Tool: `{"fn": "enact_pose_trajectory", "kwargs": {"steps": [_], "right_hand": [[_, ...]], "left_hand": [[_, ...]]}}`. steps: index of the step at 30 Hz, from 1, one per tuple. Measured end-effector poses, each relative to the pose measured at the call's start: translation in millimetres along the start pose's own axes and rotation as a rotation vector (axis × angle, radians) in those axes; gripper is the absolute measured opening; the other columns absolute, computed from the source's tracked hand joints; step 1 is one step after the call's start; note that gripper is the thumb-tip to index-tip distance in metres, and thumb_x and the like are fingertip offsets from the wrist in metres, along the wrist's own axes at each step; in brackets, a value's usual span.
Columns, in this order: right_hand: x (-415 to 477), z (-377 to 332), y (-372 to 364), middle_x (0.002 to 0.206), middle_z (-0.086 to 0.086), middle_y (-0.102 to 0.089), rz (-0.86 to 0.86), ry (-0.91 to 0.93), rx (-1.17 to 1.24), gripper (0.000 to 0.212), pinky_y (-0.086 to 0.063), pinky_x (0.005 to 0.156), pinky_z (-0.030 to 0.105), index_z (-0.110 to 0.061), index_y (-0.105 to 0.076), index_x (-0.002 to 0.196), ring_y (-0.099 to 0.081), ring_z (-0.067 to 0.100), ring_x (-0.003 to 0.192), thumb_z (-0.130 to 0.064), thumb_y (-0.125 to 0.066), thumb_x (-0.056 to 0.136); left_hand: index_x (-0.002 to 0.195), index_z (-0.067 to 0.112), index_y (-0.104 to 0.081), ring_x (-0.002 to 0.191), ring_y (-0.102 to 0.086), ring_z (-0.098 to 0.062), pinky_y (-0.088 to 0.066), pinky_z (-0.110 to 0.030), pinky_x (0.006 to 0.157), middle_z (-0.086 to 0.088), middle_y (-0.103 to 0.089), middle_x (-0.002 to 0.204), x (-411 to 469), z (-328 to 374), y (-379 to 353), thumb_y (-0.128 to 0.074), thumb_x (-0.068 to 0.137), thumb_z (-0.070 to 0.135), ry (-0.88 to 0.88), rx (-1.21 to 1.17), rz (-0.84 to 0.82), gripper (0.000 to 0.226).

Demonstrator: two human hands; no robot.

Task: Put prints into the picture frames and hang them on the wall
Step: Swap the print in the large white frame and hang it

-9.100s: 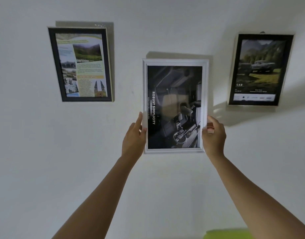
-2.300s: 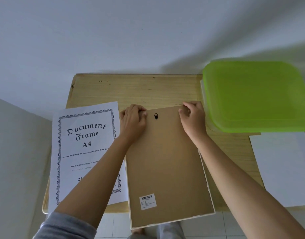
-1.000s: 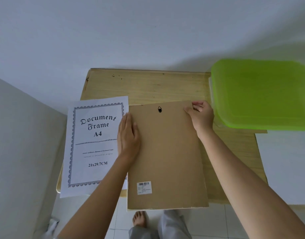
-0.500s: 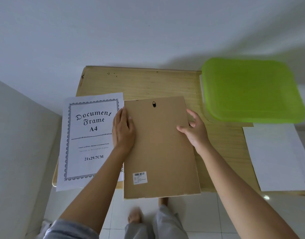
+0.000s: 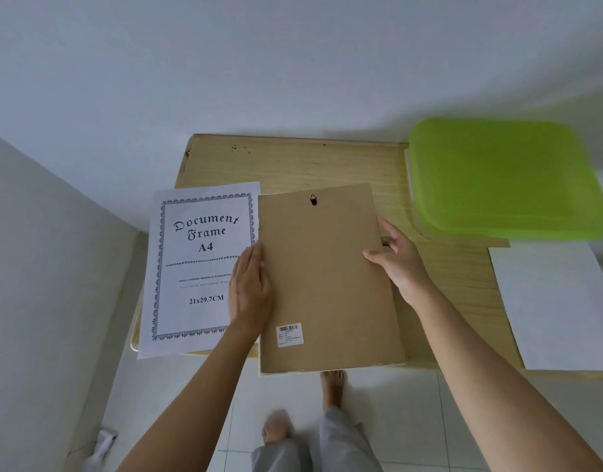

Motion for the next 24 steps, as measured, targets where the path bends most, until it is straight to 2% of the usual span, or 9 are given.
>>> {"fn": "enact_pose_trajectory", "kwargs": {"steps": [4, 6, 8, 12, 15, 18, 22, 24], "right_hand": [[-3, -4, 9, 0.092, 0.004, -0.063, 0.156, 0.020, -0.037, 0.055, -0.051, 0.085, 0.032, -0.022, -0.052, 0.127, -0.063, 0.018, 0.087, 0.000, -0.065, 0.079], [-4, -7, 14, 0.094, 0.010, -0.065, 0.178, 0.035, -0.057, 0.051, -0.050, 0.085, 0.033, -0.021, -0.053, 0.126, -0.063, 0.021, 0.088, -0.002, -0.064, 0.081], [-5, -11, 16, 0.092, 0.007, -0.063, 0.157, 0.036, -0.110, 0.049, -0.048, 0.081, 0.026, -0.021, -0.051, 0.128, -0.061, 0.018, 0.088, -0.003, -0.062, 0.083], [-11, -19, 12, 0.079, -0.008, -0.055, 0.153, 0.070, -0.165, 0.048, -0.040, 0.064, 0.008, -0.020, -0.049, 0.131, -0.053, 0.007, 0.079, 0.000, -0.054, 0.087], [-16, -25, 10, 0.076, -0.015, -0.050, 0.213, 0.097, -0.150, 0.050, -0.038, 0.056, 0.000, -0.018, -0.046, 0.134, -0.049, 0.006, 0.075, 0.003, -0.048, 0.088], [-27, -36, 16, 0.077, -0.017, -0.048, 0.291, 0.139, -0.129, 0.051, -0.037, 0.058, 0.006, -0.019, -0.044, 0.136, -0.046, 0.004, 0.068, 0.002, -0.045, 0.089], [-58, -42, 43, 0.086, -0.001, -0.051, 0.426, 0.193, -0.071, 0.049, -0.036, 0.055, 0.005, -0.018, -0.049, 0.132, -0.046, 0.011, 0.073, 0.002, -0.045, 0.088], [-78, -35, 59, 0.088, 0.001, -0.054, 0.489, 0.187, -0.027, 0.049, -0.038, 0.065, 0.008, -0.017, -0.051, 0.131, -0.049, 0.012, 0.083, 0.003, -0.047, 0.086]], "left_hand": [[0.139, 0.013, -0.040, 0.134, -0.032, -0.012, -0.016, -0.014, 0.106, 0.001, -0.042, 0.144, 0, -1, 0, -0.037, 0.096, 0.009, 0.022, -0.028, -0.013, 0.043], [0.140, 0.013, -0.039, 0.135, -0.031, -0.012, -0.017, -0.018, 0.109, 0.002, -0.041, 0.144, 0, 0, 1, -0.037, 0.096, 0.009, 0.020, -0.030, -0.023, 0.044], [0.140, 0.013, -0.039, 0.135, -0.031, -0.013, -0.020, -0.023, 0.111, 0.001, -0.041, 0.145, 0, 0, 2, -0.037, 0.097, 0.010, 0.011, -0.025, -0.030, 0.043], [0.141, 0.012, -0.036, 0.134, -0.032, -0.017, -0.026, -0.029, 0.110, -0.002, -0.040, 0.144, 1, 3, 4, -0.037, 0.097, 0.011, 0.004, -0.004, -0.078, 0.044], [0.141, 0.013, -0.036, 0.121, -0.036, -0.024, -0.035, -0.032, 0.091, -0.008, -0.042, 0.133, 5, 6, 7, -0.037, 0.096, 0.011, -0.019, 0.087, -0.134, 0.045], [0.140, 0.011, -0.037, 0.113, -0.035, -0.028, -0.034, -0.032, 0.080, -0.012, -0.039, 0.125, 0, 6, 12, -0.038, 0.096, 0.011, -0.016, 0.156, -0.165, 0.044], [0.139, 0.006, -0.038, 0.108, -0.039, -0.029, -0.030, -0.028, 0.083, -0.016, -0.042, 0.116, -27, 5, 14, -0.040, 0.095, 0.008, -0.028, 0.083, -0.184, 0.044], [0.138, 0.005, -0.039, 0.105, -0.042, -0.030, -0.033, -0.029, 0.085, -0.017, -0.043, 0.110, -39, -1, 13, -0.042, 0.094, 0.007, -0.037, 0.047, -0.184, 0.044]]}}
Point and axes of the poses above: each hand's wrist, its own x-axis towards the middle knuckle, its own y-axis out of the back of the hand, z = x × y, the point moved 6 cm from there along x, towards the middle knuckle
